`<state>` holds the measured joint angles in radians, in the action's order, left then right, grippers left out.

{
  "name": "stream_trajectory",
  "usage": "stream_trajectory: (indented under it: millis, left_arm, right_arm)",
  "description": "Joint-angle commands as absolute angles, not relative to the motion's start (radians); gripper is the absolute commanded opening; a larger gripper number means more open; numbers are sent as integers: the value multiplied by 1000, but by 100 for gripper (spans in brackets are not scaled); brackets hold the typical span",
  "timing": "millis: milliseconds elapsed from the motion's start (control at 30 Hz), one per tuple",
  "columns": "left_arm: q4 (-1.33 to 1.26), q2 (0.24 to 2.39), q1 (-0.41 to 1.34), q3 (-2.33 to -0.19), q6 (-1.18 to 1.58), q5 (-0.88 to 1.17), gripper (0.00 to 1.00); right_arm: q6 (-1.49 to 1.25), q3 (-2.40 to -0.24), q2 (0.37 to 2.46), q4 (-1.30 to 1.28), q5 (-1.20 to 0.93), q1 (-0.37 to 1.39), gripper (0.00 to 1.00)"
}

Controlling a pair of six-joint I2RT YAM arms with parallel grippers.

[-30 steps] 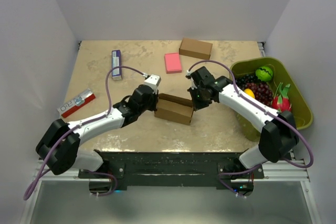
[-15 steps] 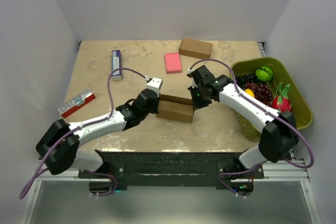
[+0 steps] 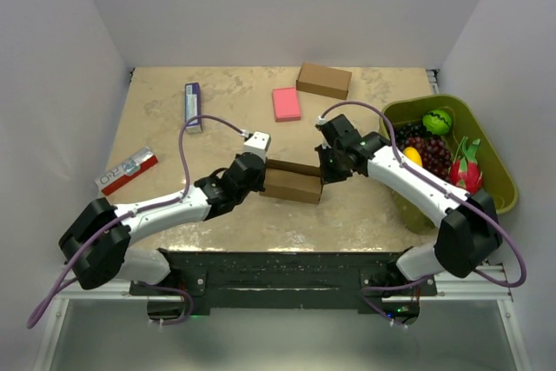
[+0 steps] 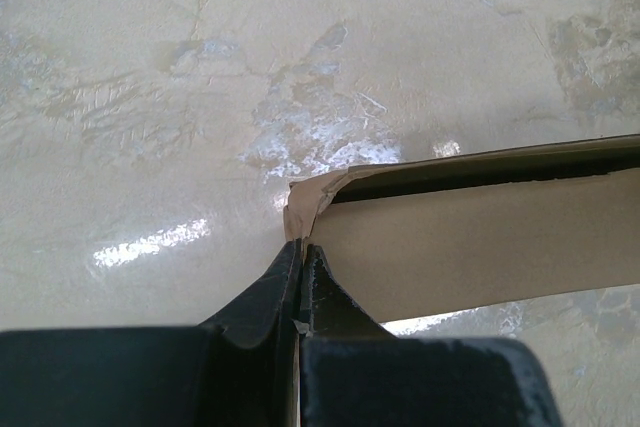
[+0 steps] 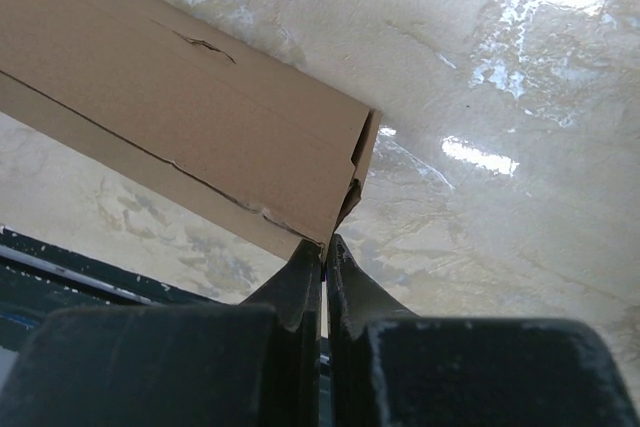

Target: Fold the paper box

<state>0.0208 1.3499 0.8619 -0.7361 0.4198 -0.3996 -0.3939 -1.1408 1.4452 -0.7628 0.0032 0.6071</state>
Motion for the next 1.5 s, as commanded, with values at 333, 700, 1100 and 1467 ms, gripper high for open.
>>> stream_trajectory:
  millis: [333,700,1100,1467]
  left_arm:
    - [199,1425,900,-704,463,-295,0]
    - [198,1427,907,-710,463,-293,0]
    - [207,1430,908,-716,462,-301,0]
    - [209,1436,910,-723,460,-301,0]
  right_arm:
    - [-437,-1063,1393,-663,17,618,0]
    - [-477,-994,1359,-603,-15,618,0]
    - [-468,-969,1327,-693,83,623,0]
    - [-489,-934,1319,-687,98,647,0]
